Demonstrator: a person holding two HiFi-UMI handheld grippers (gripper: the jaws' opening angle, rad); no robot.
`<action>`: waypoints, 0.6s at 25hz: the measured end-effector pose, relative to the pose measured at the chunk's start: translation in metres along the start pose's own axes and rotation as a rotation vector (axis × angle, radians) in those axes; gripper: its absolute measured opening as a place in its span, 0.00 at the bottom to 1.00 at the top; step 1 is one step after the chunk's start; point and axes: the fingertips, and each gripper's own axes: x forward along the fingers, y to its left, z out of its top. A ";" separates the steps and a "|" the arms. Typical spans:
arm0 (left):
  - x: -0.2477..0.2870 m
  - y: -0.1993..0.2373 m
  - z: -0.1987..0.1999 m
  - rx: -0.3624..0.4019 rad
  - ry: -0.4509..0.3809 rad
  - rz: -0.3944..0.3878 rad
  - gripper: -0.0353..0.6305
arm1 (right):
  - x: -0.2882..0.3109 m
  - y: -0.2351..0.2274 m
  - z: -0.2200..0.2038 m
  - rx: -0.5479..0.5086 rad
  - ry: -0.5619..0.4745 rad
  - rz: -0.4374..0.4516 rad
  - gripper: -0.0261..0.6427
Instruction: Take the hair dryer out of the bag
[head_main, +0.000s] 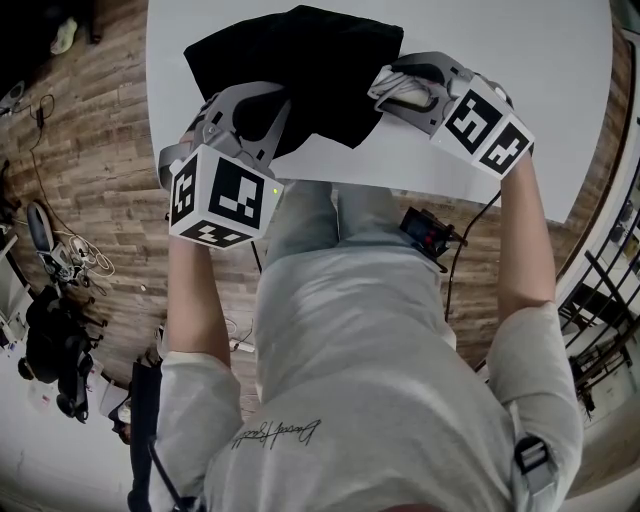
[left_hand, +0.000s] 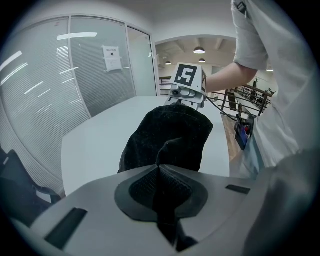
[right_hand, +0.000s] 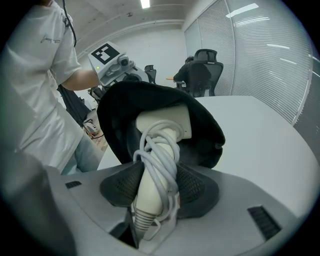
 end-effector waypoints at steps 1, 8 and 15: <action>0.000 0.001 -0.001 0.002 0.002 0.001 0.08 | -0.001 0.000 -0.001 0.002 0.000 -0.003 0.36; -0.002 0.003 0.000 -0.004 -0.002 0.004 0.08 | -0.010 -0.006 -0.003 0.007 0.004 -0.030 0.36; -0.005 0.010 -0.011 -0.004 0.029 0.037 0.08 | -0.019 -0.004 -0.014 0.001 0.021 -0.033 0.36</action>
